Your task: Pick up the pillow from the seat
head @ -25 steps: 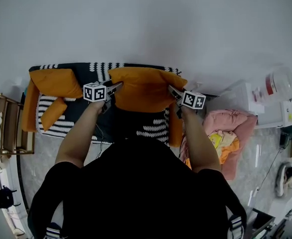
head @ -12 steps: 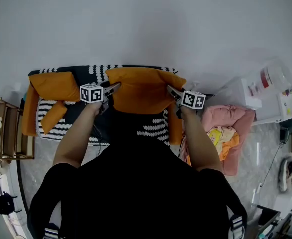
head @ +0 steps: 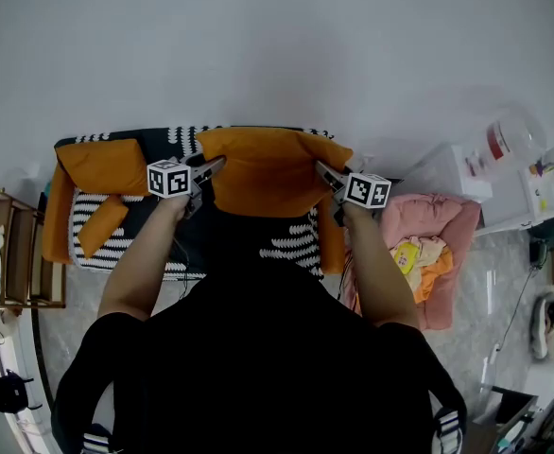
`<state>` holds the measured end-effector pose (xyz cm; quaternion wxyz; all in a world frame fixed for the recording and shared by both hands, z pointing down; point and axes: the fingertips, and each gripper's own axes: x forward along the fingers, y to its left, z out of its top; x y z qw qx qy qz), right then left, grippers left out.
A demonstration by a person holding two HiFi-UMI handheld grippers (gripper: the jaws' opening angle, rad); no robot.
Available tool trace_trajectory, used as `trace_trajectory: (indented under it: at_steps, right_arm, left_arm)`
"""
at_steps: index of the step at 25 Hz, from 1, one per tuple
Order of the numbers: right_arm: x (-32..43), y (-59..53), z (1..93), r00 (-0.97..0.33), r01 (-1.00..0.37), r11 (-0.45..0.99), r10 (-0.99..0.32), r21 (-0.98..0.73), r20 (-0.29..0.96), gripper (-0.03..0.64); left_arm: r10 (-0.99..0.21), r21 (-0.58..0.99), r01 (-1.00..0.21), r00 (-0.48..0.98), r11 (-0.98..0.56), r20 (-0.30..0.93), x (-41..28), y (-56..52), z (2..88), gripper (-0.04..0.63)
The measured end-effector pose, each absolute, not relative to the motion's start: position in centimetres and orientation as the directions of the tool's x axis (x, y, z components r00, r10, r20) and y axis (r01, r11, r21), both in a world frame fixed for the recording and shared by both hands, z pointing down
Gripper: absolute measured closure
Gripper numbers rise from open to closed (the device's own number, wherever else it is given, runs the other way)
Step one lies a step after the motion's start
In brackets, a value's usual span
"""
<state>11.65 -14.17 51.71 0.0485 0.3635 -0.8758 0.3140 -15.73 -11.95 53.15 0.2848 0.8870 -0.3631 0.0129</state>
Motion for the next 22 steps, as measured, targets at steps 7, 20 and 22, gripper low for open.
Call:
trace_trajectory:
  at_steps: [7, 20, 22]
  right_arm:
    - [11.9, -12.5, 50.6, -0.735, -0.661, 0.557, -0.614, -0.502, 0.288, 0.423]
    - [12.5, -10.7, 50.2, -0.738, -0.656, 0.555, -0.615, -0.511, 0.279, 0.423]
    - [12.8, -10.6, 50.4, -0.735, -0.659, 0.552, -0.616, -0.511, 0.284, 0.423]
  left_arm:
    - [-0.633, 0.489, -0.642, 0.744, -0.590, 0.212, -15.7, -10.4, 51.9, 0.423]
    - [-0.629, 0.493, -0.629, 0.753, -0.601, 0.195, -15.2, -8.7, 51.4, 0.423]
    - [-0.624, 0.496, -0.625, 0.756, -0.603, 0.196, -15.1, -8.6, 51.5, 0.423]
